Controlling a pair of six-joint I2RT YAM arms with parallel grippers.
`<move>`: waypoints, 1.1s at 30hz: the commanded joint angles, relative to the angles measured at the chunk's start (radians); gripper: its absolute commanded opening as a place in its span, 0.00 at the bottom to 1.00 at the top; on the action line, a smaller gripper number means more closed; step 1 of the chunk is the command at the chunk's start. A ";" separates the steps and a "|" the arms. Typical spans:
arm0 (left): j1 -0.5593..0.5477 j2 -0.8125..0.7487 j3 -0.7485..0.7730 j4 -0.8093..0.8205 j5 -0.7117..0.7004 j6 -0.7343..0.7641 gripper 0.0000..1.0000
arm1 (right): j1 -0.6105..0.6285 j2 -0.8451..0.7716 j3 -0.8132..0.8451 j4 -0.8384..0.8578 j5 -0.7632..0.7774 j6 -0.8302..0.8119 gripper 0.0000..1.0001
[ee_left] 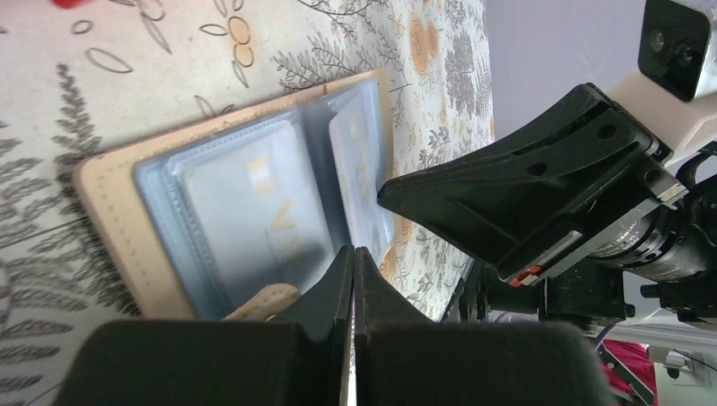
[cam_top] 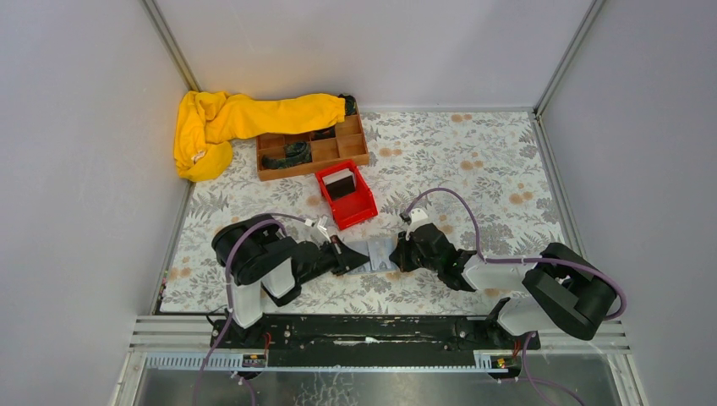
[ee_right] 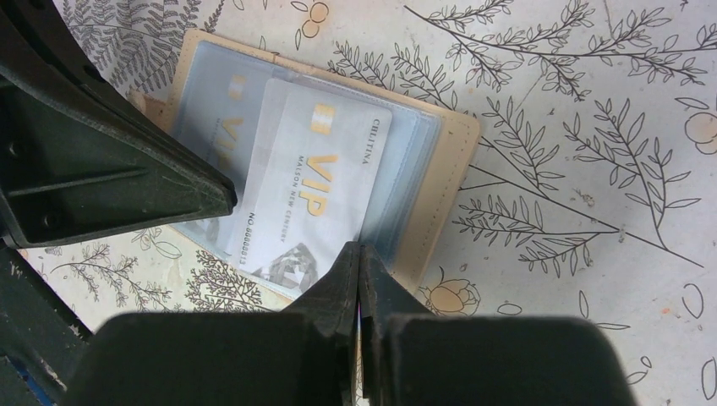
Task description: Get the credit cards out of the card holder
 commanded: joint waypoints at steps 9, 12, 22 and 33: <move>0.031 0.012 -0.017 0.062 0.036 0.008 0.13 | -0.008 0.026 -0.008 -0.020 -0.011 -0.001 0.00; 0.030 0.041 -0.002 0.083 0.042 -0.007 0.32 | -0.008 0.023 -0.010 -0.021 -0.009 0.001 0.00; 0.031 0.041 0.021 0.046 0.024 0.009 0.43 | -0.008 0.027 -0.010 -0.018 -0.011 -0.001 0.00; 0.019 0.048 0.054 0.037 0.035 0.010 0.43 | -0.009 0.029 -0.010 -0.017 -0.013 0.000 0.00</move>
